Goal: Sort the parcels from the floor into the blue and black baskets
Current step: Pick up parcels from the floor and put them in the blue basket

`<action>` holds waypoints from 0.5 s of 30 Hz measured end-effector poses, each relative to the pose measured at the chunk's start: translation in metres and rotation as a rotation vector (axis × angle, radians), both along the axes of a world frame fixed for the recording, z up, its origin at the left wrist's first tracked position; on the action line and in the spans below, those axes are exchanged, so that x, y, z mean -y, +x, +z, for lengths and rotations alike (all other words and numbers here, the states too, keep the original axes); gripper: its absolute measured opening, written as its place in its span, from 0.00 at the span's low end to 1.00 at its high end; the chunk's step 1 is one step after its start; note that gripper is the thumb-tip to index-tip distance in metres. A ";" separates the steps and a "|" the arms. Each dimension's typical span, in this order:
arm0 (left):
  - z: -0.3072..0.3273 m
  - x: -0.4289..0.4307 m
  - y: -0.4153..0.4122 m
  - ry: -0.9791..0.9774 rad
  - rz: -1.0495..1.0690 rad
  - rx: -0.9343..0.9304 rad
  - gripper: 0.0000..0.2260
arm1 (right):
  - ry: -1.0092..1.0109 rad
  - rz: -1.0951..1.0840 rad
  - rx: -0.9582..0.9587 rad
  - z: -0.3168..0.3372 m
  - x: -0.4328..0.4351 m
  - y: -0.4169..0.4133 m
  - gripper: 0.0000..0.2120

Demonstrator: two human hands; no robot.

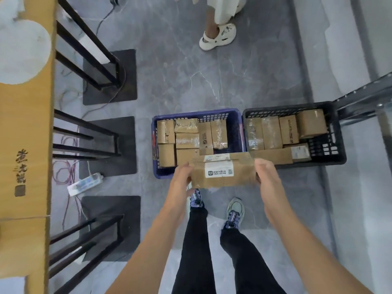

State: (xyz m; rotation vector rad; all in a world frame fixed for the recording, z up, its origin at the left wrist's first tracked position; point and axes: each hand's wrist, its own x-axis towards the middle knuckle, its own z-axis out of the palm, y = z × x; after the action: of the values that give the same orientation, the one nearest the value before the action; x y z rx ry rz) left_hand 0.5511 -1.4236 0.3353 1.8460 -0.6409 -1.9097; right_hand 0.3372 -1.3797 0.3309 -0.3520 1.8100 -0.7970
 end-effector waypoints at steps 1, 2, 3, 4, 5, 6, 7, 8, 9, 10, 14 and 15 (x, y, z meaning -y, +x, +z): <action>-0.013 0.014 0.001 0.000 -0.018 0.004 0.27 | 0.004 0.005 0.004 -0.010 0.014 0.003 0.08; -0.028 0.028 0.002 0.009 -0.032 0.008 0.30 | 0.006 0.003 0.009 -0.022 0.029 0.005 0.10; -0.043 0.040 0.004 0.029 -0.052 0.019 0.34 | 0.013 0.006 0.013 -0.033 0.042 0.007 0.15; -0.055 0.053 0.004 0.043 -0.080 0.024 0.36 | 0.026 0.009 0.011 -0.046 0.054 0.009 0.21; -0.068 0.065 0.004 0.053 -0.104 0.022 0.36 | 0.037 0.013 0.011 -0.059 0.066 0.010 0.26; -0.081 0.080 0.004 0.070 -0.128 0.028 0.35 | 0.056 0.004 0.006 -0.075 0.077 0.010 0.30; -0.091 0.094 0.002 0.089 -0.153 0.040 0.34 | 0.081 -0.018 0.004 -0.092 0.088 0.009 0.33; -0.105 0.108 0.000 0.106 -0.186 0.051 0.33 | 0.100 -0.045 0.013 -0.110 0.097 0.007 0.34; -0.120 0.121 -0.002 0.119 -0.208 0.060 0.28 | 0.124 -0.081 0.021 -0.127 0.107 0.004 0.34; -0.135 0.131 -0.004 0.122 -0.215 0.061 0.20 | 0.149 -0.123 0.031 -0.144 0.115 0.001 0.32; -0.195 0.153 -0.018 0.081 -0.263 0.111 0.15 | 0.158 -0.202 0.071 -0.210 0.135 -0.007 0.19; -0.206 0.155 -0.021 0.066 -0.276 0.118 0.17 | 0.166 -0.221 0.077 -0.224 0.140 -0.007 0.18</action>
State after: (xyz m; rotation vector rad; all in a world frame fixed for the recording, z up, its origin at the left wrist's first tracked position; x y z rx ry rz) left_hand 0.5300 -1.5782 0.1297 2.0110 -0.9246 -2.0227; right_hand 0.3300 -1.5193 0.1071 -0.0131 1.8474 -0.7939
